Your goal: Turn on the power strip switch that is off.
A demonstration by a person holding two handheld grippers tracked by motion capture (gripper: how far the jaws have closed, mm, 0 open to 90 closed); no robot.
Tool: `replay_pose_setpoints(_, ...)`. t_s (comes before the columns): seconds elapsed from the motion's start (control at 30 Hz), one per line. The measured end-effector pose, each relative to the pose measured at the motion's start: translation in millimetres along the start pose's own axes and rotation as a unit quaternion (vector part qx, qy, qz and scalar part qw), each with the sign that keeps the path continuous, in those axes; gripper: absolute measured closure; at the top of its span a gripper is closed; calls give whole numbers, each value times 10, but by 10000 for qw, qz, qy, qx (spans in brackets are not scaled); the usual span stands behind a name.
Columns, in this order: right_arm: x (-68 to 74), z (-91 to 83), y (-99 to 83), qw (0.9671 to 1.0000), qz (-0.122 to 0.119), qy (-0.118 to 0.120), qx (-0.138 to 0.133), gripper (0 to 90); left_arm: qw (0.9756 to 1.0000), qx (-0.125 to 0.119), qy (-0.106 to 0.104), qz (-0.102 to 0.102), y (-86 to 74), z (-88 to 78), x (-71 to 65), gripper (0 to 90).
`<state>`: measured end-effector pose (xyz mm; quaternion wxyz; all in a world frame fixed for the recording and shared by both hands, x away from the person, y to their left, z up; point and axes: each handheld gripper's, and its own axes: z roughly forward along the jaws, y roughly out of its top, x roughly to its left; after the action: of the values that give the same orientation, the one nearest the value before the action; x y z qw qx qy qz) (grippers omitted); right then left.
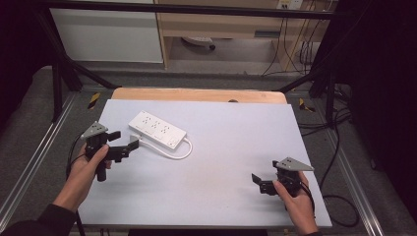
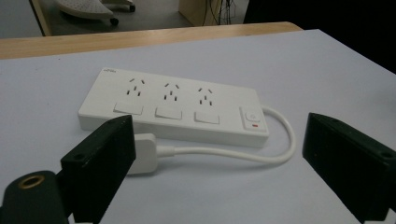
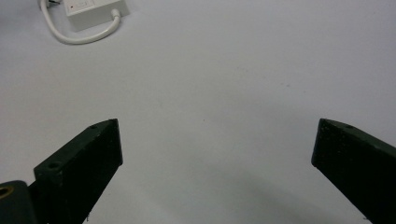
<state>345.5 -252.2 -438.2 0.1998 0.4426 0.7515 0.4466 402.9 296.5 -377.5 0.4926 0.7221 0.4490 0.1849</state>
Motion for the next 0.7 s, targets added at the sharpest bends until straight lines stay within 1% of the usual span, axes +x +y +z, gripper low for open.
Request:
replay_pose_setpoints(0.03, 1, 0, 0, 10000, -1, -3, 2, 23, 10000, 16, 22, 52, -7, -20, -13, 96)
replay_pose_setpoints(0.1, 2, -1, 0, 10000, -2, -6, 1, 23, 10000, 4, 13, 84, -25, -55, -39, 96)
replay_pose_setpoints(0.33, 6, 1, -1, 10000, 6, -8, 13, 23, 10000, -37, -29, 79, -127, -175, -132, 96)
replay_pose_setpoints(0.57, 8, 0, -1, 10000, 3, -9, 10, 23, 9999, -29, -37, 96, -298, -286, -233, 95)
replay_pose_setpoints(0.7, 9, -1, -2, 10000, 8, -11, 12, 23, 9998, -9, -43, 207, -403, -324, -282, 93)
